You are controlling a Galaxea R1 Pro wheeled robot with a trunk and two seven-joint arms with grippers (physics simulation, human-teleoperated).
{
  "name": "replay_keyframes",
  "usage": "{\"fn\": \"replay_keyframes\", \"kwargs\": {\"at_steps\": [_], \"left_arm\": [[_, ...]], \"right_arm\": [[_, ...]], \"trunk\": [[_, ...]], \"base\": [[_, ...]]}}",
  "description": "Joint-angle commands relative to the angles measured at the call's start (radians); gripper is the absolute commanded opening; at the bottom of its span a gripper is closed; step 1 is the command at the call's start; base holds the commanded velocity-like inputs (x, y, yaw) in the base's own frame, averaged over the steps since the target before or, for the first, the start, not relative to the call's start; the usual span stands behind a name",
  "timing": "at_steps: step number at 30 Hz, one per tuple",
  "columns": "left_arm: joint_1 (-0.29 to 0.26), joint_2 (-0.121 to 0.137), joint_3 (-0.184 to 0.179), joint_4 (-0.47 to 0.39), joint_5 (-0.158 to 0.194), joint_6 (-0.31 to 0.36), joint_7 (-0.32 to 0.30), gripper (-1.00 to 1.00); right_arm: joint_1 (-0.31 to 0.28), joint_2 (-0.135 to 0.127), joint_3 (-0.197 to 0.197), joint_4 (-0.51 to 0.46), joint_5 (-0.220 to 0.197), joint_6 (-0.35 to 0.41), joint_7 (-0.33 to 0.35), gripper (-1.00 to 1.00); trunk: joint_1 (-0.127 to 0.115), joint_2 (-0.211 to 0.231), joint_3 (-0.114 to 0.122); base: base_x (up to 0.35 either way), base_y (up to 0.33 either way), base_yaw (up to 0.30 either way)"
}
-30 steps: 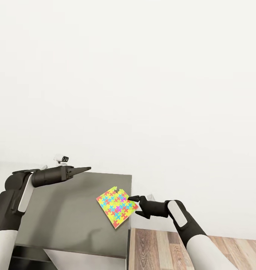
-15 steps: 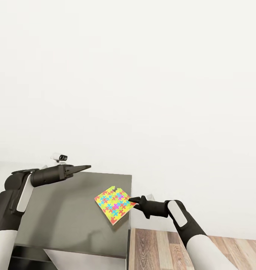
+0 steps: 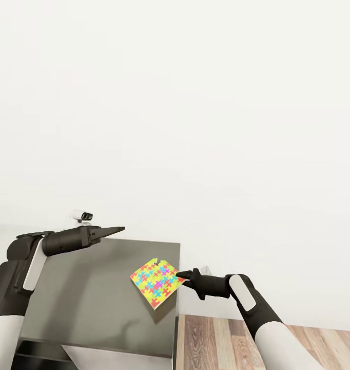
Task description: Put all the toys in the child's room - the three board games (two on the bed and one on the table), the two jigsaw puzzles on the table, and the tennis ball on the table - inside the toy box on the table in the child's room.
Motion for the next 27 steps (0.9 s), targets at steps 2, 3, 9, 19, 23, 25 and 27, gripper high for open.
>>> {"fn": "replay_keyframes", "kwargs": {"at_steps": [2, 3, 9, 19, 23, 25, 27], "left_arm": [[-0.001, 0.002, 0.001, 0.0, 0.002, 0.01, -0.002, 1.0], [-0.001, 0.004, 0.002, 0.0, 0.002, 0.01, -0.002, 1.0], [0.006, 0.014, 0.003, 0.0, -0.001, 0.01, -0.002, 1.0], [0.074, 0.076, 0.002, 0.002, 0.003, 0.01, -0.005, 1.0], [0.081, 0.08, 0.004, 0.004, 0.002, 0.01, -0.005, 1.0], [0.082, 0.086, 0.004, 0.004, 0.003, 0.01, -0.005, 1.0], [0.082, 0.094, 0.004, 0.004, 0.003, 0.01, -0.005, 1.0]], "right_arm": [[-0.001, 0.0, -0.002, 0.0, 0.012, 0.003, 0.007, -1.0], [-0.001, 0.0, -0.002, 0.0, 0.012, 0.003, 0.007, -1.0], [-0.001, -0.001, -0.002, 0.0, 0.012, 0.003, 0.007, -1.0], [-0.001, 0.001, -0.002, -0.007, 0.013, 0.002, 0.007, -1.0], [-0.001, 0.002, -0.002, -0.009, 0.013, 0.0, 0.007, -1.0], [-0.001, 0.001, -0.002, -0.011, 0.014, -0.001, 0.007, -1.0], [-0.001, -0.003, -0.002, -0.014, 0.015, -0.001, 0.007, -1.0]], "trunk": [[-0.008, 0.014, 0.005], [-0.012, 0.021, 0.008], [-0.019, 0.035, 0.015], [-0.054, 0.098, 0.043], [-0.069, 0.126, 0.055], [-0.077, 0.14, 0.062], [-0.084, 0.154, 0.068]], "base": [[0.0, 0.0, 0.0], [0.0, 0.0, 0.0], [0.0, 0.0, 0.0], [0.0, 0.0, 0.0], [0.0, 0.0, 0.0], [0.0, 0.0, 0.0], [-0.084, 0.0, 0.0]]}}
